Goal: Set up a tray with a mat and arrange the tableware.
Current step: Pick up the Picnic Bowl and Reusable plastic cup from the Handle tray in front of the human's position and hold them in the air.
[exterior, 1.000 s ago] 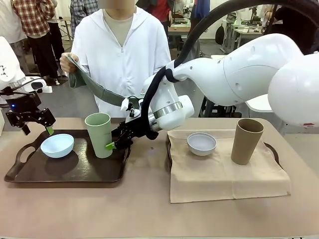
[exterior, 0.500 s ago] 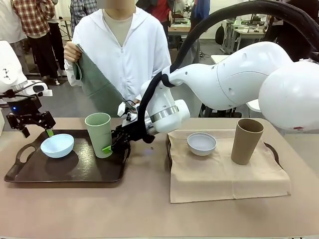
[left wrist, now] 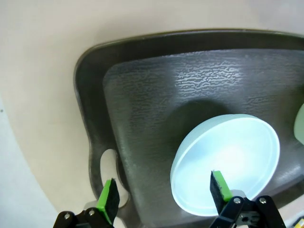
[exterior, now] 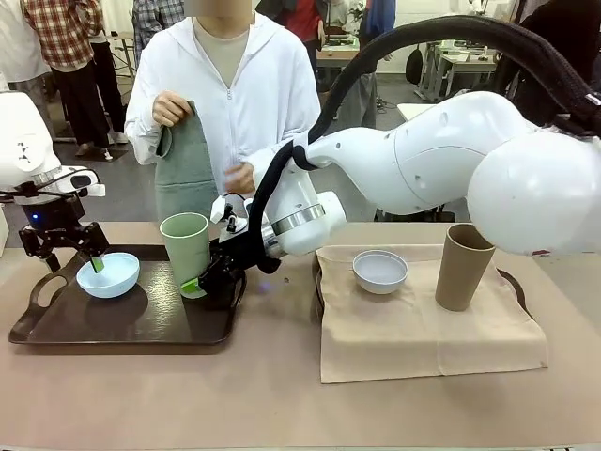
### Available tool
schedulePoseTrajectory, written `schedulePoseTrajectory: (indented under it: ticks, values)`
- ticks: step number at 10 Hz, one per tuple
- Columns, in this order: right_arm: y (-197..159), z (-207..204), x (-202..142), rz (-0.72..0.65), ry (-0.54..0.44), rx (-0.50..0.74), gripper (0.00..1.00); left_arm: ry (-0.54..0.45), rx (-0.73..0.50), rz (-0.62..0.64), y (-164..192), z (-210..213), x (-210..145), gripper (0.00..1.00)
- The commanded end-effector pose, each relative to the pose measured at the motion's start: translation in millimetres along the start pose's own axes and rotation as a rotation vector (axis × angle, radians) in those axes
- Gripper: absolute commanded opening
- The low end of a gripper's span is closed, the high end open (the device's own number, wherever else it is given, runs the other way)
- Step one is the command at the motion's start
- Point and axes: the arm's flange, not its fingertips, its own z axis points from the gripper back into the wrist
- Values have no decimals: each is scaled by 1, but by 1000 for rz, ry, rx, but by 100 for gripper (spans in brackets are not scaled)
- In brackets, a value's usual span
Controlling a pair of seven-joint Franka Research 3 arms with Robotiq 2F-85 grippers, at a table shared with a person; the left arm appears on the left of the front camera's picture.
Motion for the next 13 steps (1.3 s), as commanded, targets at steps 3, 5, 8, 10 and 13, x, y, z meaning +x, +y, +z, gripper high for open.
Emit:
schedulePoseTrajectory:
  ticks: [3,5,8,10,13]
  values:
    - [-8,-5,1,36,14,42,77,18,47,17,-8,-1,5,46]
    - [-7,-5,-1,38,17,41,17,12,46,18,-7,-1,4,0]
    - [-6,-5,-2,39,23,37,0,14,40,30,-10,1,4,0]
    - [-7,-5,-2,34,28,33,18,15,35,34,-10,4,3,2]
    - [-8,-2,-4,18,36,18,0,21,31,49,-10,5,5,0]
